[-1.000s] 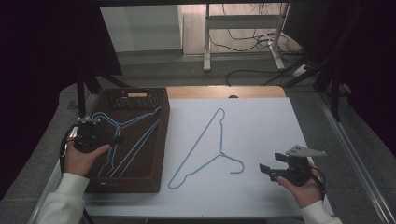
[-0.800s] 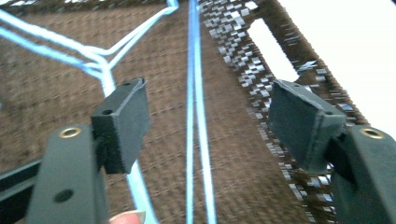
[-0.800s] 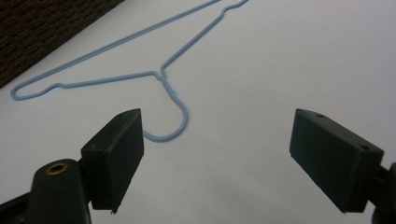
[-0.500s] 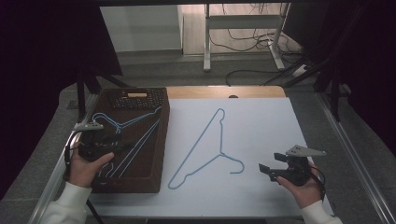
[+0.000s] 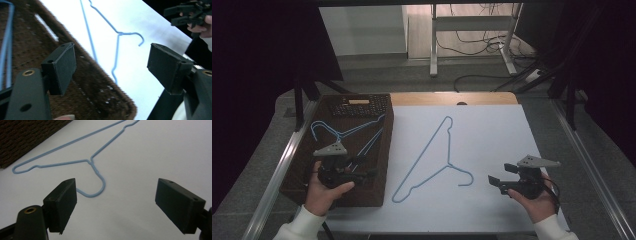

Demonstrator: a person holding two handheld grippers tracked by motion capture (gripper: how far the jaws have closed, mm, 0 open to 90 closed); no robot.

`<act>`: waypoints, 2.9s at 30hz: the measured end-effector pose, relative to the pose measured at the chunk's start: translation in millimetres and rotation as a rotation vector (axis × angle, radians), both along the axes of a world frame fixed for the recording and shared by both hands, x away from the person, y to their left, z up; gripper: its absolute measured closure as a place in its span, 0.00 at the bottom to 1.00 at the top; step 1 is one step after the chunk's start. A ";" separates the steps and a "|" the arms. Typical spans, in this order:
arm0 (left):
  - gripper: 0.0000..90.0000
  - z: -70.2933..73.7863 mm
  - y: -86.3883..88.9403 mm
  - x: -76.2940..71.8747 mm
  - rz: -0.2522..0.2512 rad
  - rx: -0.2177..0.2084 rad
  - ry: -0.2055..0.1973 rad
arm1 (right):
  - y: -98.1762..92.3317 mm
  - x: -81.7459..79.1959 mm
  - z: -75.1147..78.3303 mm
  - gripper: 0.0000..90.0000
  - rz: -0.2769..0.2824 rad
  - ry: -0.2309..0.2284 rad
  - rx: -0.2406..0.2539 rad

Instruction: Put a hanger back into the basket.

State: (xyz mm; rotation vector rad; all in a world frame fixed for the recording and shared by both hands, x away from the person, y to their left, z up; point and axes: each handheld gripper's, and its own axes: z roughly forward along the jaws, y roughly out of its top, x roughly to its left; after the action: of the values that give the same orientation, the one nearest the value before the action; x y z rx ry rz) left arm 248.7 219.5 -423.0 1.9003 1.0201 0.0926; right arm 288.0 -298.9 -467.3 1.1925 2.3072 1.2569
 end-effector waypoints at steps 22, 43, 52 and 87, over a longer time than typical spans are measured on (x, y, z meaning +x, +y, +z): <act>0.25 -10.6 -23.8 -6.8 -0.046 0.026 0.002 | 22.5 3.9 1.6 0.30 0.072 0.026 -0.016; 0.26 -10.3 -28.6 -9.2 -0.060 0.029 -0.007 | 110.2 67.3 -9.9 0.95 0.216 0.119 -0.163; 0.26 -9.9 -27.6 -10.0 -0.058 0.031 -0.007 | 149.1 102.5 -26.6 1.00 0.254 0.150 -0.204; 0.26 -7.7 -33.1 -12.1 -0.077 0.038 -0.016 | 111.9 65.6 -42.8 1.00 0.096 0.226 -0.293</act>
State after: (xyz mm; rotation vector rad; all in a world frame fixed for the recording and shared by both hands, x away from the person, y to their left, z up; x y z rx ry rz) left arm 236.6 186.4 -430.7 1.9684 0.9396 0.0832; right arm 353.6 -187.1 -510.1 1.1828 2.6262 0.8055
